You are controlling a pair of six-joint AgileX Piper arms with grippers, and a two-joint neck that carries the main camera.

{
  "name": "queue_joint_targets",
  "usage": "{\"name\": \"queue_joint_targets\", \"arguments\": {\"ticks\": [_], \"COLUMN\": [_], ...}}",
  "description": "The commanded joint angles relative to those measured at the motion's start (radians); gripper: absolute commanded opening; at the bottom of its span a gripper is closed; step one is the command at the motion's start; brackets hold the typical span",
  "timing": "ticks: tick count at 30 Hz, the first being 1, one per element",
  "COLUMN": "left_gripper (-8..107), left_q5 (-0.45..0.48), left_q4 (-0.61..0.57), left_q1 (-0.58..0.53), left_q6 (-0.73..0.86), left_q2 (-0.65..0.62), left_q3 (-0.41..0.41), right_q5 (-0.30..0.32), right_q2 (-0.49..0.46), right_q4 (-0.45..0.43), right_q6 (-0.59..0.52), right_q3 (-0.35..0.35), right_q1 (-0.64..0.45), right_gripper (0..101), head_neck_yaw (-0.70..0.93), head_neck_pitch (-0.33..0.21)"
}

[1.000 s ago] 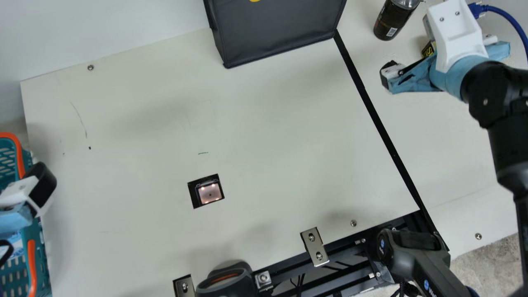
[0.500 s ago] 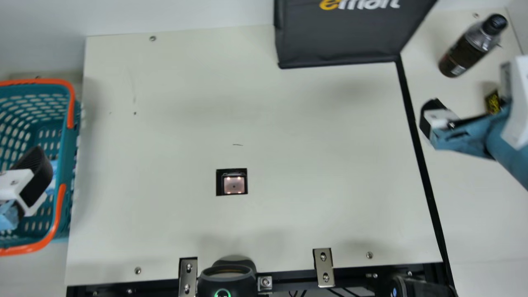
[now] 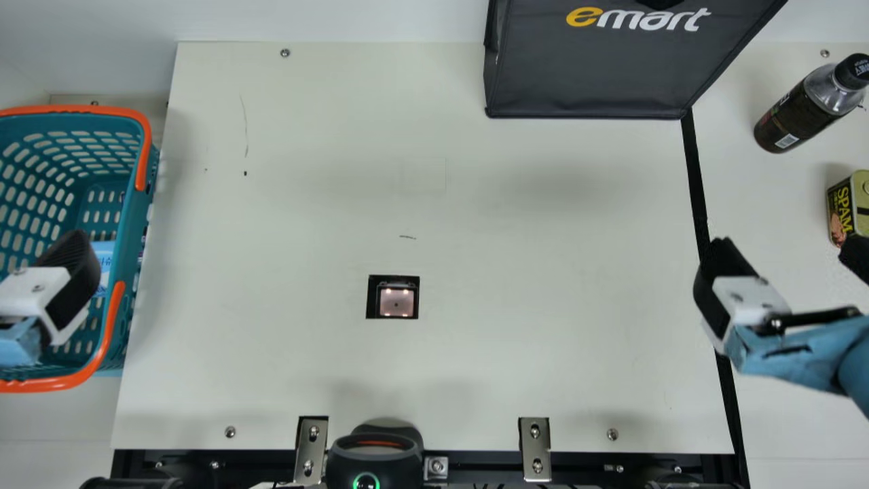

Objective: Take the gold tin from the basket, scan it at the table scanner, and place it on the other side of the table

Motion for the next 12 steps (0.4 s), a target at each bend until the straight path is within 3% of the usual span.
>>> {"name": "queue_joint_targets", "arguments": {"ticks": [1, 12], "left_gripper": [90, 90], "left_q5": [0.0, 0.0], "left_q4": [0.0, 0.0], "left_q1": [0.0, 0.0], "left_q6": [0.0, 0.0], "left_q2": [0.0, 0.0], "left_q3": [0.0, 0.0], "right_q5": [0.0, 0.006], "right_q2": [0.0, 0.0], "right_q4": [0.0, -0.003], "right_q6": [0.0, 0.0], "right_q3": [0.0, -0.002], "right_q1": [0.0, 0.003], "right_gripper": [95, 95], "head_neck_yaw": [0.003, 0.003], "head_neck_pitch": [-0.027, -0.027]}}
